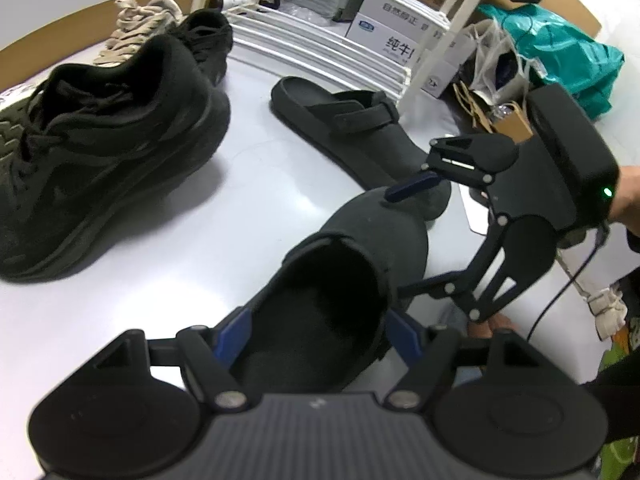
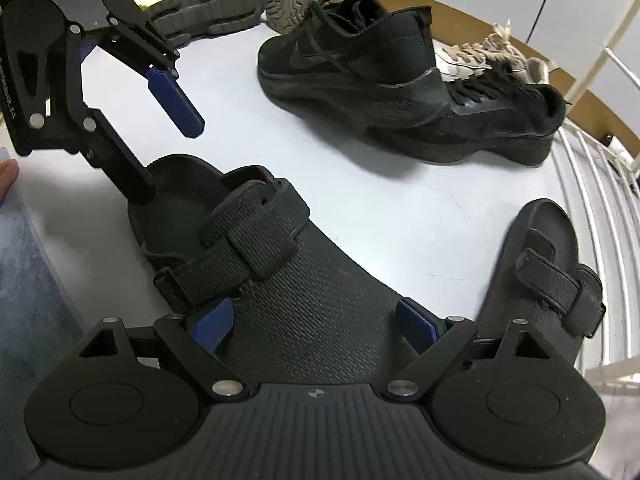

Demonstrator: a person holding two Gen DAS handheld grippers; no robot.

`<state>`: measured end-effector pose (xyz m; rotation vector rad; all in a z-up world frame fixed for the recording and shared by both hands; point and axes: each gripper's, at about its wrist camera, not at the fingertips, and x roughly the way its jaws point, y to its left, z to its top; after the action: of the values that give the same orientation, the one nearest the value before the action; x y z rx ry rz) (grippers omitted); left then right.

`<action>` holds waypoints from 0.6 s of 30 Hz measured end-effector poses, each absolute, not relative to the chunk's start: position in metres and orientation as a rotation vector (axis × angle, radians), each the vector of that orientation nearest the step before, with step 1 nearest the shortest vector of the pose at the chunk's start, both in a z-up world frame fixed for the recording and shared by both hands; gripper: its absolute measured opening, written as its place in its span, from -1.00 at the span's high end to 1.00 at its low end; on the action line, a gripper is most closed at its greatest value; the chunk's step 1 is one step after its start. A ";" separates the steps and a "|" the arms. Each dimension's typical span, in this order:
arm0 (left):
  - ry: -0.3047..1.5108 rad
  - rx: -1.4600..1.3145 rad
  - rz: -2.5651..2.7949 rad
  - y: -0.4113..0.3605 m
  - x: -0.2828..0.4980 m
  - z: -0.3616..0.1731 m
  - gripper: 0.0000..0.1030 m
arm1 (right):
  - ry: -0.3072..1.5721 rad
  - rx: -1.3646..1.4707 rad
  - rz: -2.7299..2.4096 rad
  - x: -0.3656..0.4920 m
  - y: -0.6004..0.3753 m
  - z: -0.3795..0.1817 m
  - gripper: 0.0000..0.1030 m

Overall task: Organize scattered shoes
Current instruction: 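Lower the clog with the left gripper beside the first black clog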

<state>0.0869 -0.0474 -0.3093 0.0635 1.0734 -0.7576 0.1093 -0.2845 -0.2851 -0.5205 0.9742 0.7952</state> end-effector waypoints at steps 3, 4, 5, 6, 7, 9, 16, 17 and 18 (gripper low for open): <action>1.066 0.050 -0.741 -0.037 0.086 -0.305 -0.49 | 0.994 -0.504 0.802 0.116 -0.284 -0.288 -0.84; 1.063 0.041 -0.733 -0.034 0.086 -0.304 -0.49 | 1.002 -0.497 0.799 0.117 -0.283 -0.289 -0.84; 1.061 0.035 -0.728 -0.032 0.085 -0.303 -0.49 | 1.011 -0.491 0.794 0.117 -0.282 -0.290 -0.84; 1.059 0.033 -0.723 -0.030 0.084 -0.302 -0.49 | 1.021 -0.483 0.784 0.118 -0.281 -0.290 -0.84; 1.057 0.028 -0.713 -0.027 0.083 -0.301 -0.49 | 1.034 -0.476 0.775 0.119 -0.280 -0.290 -0.84; 1.057 0.024 -0.699 -0.023 0.082 -0.300 -0.49 | 1.058 -0.459 0.757 0.121 -0.279 -0.290 -0.83; 1.070 0.009 -0.669 -0.015 0.081 -0.303 -0.49 | 1.128 -0.416 0.693 0.122 -0.274 -0.289 -0.76; 1.071 0.008 -0.664 -0.014 0.081 -0.303 -0.49 | 1.134 -0.416 0.708 0.123 -0.275 -0.287 -0.69; 1.072 0.006 -0.661 -0.013 0.080 -0.303 -0.49 | 1.140 -0.417 0.724 0.124 -0.275 -0.285 -0.66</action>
<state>0.0804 -0.0127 -0.3033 0.0064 1.0724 -0.6606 0.1238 -0.2750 -0.2847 -0.4170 1.1403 0.7238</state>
